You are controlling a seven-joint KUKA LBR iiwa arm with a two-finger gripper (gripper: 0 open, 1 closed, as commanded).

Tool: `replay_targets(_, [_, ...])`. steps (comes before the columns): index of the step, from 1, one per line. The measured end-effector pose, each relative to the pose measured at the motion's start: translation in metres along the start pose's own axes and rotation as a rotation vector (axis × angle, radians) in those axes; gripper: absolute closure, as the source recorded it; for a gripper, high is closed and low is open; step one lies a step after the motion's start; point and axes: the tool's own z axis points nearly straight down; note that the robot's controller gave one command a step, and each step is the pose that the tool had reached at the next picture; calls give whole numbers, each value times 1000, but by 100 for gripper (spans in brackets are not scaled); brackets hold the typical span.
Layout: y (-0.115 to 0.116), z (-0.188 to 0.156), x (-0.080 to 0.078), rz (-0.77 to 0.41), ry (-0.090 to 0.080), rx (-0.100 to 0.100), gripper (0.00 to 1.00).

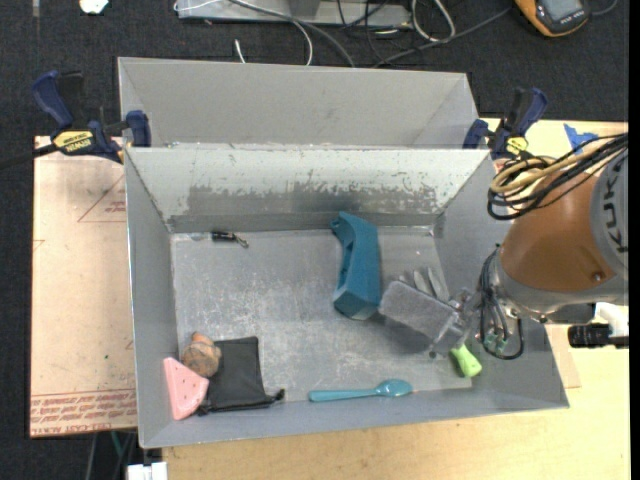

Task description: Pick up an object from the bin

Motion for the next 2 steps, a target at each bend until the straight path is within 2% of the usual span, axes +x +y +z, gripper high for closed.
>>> replay_targets(2, [1,-51,1,-2,5,1,100])
